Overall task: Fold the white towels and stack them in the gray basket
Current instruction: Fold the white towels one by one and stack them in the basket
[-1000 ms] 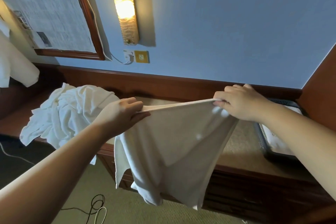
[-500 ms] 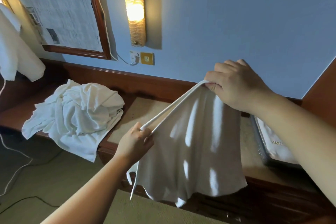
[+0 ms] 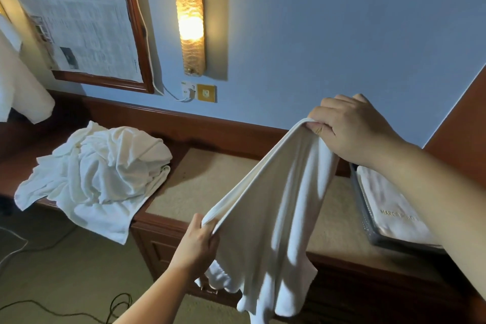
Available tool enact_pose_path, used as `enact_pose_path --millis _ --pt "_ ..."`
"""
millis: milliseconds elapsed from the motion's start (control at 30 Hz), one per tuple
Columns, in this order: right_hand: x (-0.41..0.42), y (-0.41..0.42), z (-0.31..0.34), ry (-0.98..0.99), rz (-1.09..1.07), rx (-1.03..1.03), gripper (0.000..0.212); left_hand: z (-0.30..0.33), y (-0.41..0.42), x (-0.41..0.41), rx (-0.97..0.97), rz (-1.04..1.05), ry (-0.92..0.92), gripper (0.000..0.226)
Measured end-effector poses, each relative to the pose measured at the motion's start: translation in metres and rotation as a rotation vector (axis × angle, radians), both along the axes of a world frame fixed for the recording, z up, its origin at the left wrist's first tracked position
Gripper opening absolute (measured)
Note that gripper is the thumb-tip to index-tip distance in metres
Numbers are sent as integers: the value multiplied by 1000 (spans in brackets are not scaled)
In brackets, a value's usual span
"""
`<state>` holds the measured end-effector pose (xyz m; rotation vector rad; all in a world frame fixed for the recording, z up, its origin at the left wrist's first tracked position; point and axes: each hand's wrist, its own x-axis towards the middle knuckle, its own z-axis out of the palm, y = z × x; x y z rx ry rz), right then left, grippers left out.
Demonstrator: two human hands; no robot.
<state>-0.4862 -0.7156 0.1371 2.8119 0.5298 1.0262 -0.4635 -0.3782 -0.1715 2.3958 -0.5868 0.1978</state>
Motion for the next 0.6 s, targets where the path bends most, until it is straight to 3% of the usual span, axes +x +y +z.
enact_pose_path --millis 200,400,600 --pt "-3 -13 -12 58 -62 59 31 1 13 -12 -98 -75 -313 26" --pt "0 -19 -20 93 -95 71 31 9 22 -7 -61 -48 -453 24" --pt "7 -18 -25 61 -66 -18 33 14 22 -4 -217 183 -347 16"
